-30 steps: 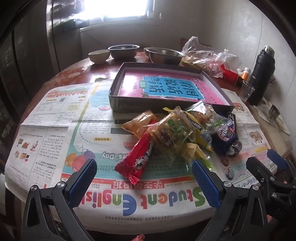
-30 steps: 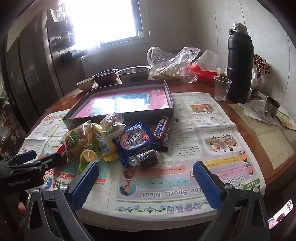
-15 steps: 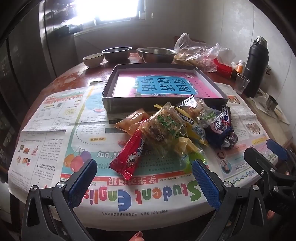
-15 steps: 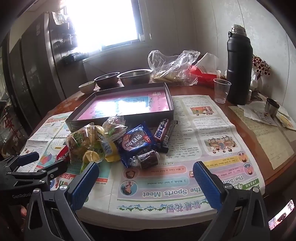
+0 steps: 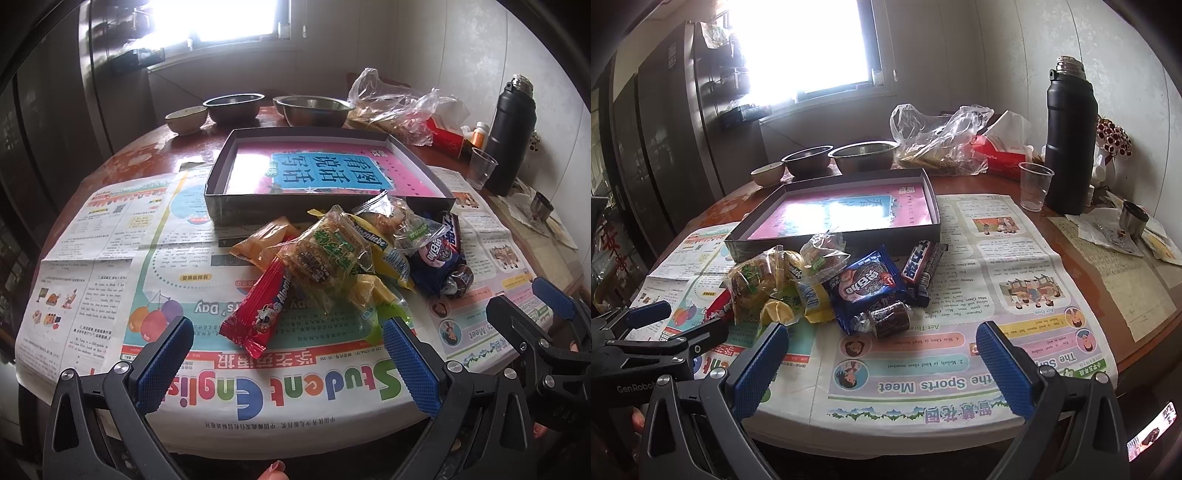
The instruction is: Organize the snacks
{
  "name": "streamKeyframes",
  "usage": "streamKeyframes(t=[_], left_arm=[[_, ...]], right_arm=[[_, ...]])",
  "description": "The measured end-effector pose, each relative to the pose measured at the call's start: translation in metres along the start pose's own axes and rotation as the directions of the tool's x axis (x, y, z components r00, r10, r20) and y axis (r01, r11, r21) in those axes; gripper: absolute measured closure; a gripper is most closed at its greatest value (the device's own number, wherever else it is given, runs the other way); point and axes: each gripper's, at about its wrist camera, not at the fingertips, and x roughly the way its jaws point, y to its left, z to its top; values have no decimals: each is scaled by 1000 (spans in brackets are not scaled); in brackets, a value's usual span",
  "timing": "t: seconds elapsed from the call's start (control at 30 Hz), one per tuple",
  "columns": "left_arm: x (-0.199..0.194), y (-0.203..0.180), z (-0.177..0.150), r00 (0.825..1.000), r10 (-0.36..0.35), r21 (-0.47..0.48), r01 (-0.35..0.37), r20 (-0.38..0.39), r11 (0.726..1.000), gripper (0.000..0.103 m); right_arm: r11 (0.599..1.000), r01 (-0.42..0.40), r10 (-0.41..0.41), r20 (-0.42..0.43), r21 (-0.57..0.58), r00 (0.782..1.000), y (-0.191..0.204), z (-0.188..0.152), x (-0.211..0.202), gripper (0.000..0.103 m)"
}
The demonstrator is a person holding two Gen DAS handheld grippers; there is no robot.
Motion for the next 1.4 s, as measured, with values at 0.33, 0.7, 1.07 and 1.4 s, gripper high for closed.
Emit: streamKeyframes(t=[0.33, 0.7, 1.07, 1.4], left_arm=[[-1, -2, 0, 1000, 3, 9, -3, 1, 1000, 1], [-2, -6, 1, 1000, 3, 16, -3, 1, 1000, 1], [3, -4, 1, 1000, 6, 23, -6, -6, 1000, 1], [11, 3, 2, 1000, 13, 8, -13, -21, 1000, 1]], right_arm=[[1000, -2, 2, 0, -6, 1000, 1, -1, -1, 1], [1000, -5, 5, 2, -4, 1000, 0, -2, -2, 1], [1000, -9, 9, -10, 0, 1000, -2, -3, 4, 1], [1000, -10, 10, -24, 1, 1000, -2, -4, 12, 1]])
